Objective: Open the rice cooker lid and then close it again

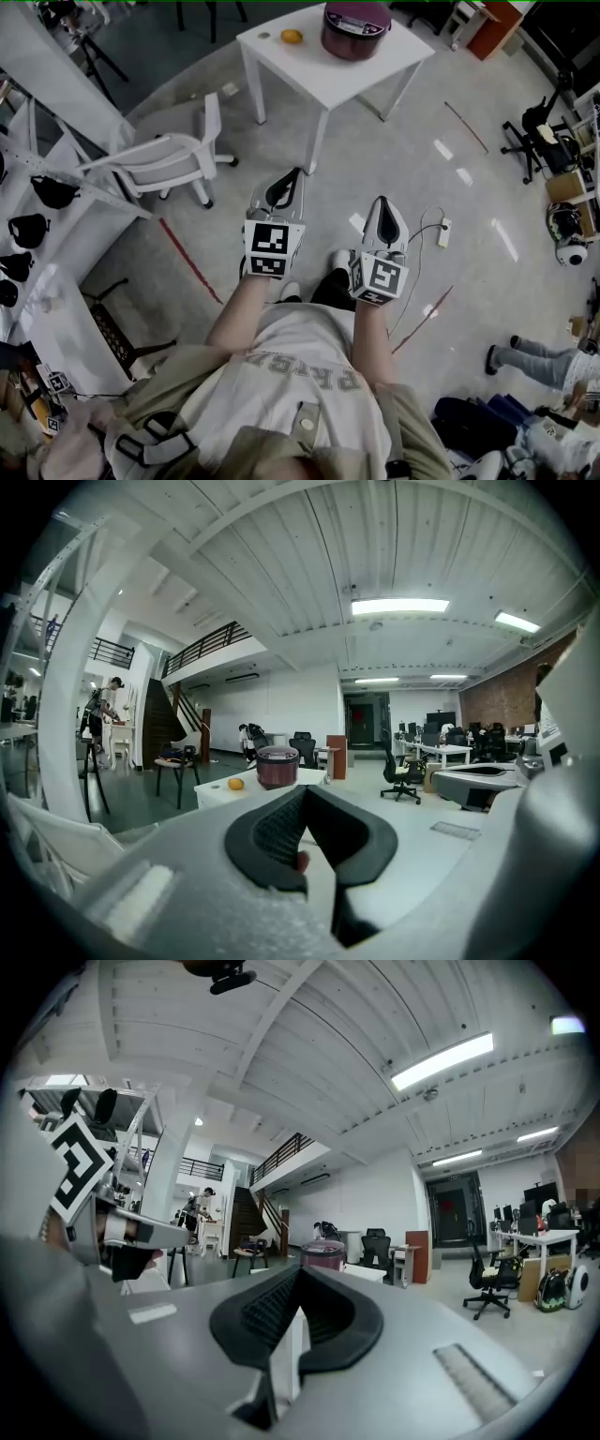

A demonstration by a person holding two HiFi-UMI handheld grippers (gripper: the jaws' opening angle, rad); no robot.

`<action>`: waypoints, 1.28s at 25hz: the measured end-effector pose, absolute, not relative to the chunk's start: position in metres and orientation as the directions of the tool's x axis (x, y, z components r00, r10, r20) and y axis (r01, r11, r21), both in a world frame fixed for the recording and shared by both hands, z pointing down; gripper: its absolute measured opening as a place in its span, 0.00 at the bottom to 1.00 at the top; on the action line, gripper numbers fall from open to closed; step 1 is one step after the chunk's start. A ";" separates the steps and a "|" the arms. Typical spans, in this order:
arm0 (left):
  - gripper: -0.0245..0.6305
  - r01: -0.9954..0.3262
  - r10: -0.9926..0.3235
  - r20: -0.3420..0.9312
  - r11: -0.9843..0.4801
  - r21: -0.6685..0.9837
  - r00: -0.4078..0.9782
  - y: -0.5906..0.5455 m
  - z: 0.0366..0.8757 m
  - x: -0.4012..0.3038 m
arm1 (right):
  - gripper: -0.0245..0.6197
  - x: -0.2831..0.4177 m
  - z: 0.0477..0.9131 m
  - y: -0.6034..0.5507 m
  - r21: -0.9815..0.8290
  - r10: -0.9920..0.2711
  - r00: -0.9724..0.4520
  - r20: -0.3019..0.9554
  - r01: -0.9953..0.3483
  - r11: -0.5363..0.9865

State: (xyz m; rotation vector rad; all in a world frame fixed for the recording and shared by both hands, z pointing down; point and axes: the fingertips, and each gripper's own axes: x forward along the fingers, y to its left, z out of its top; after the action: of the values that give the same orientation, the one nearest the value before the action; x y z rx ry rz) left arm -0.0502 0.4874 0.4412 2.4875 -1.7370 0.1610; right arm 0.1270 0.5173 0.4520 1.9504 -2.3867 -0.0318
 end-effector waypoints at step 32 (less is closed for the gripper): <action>0.38 -0.984 -0.969 0.171 -0.180 -0.003 0.177 0.284 0.408 0.028 | 0.39 0.227 0.425 0.281 -0.097 -0.933 -0.360 -0.029 -0.928 0.361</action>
State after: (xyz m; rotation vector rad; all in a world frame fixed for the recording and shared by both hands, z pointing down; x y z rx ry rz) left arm 0.0281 0.2843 0.4084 2.3247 -1.9380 0.2033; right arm 0.2274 0.2812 0.4252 1.8192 -2.6552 0.1032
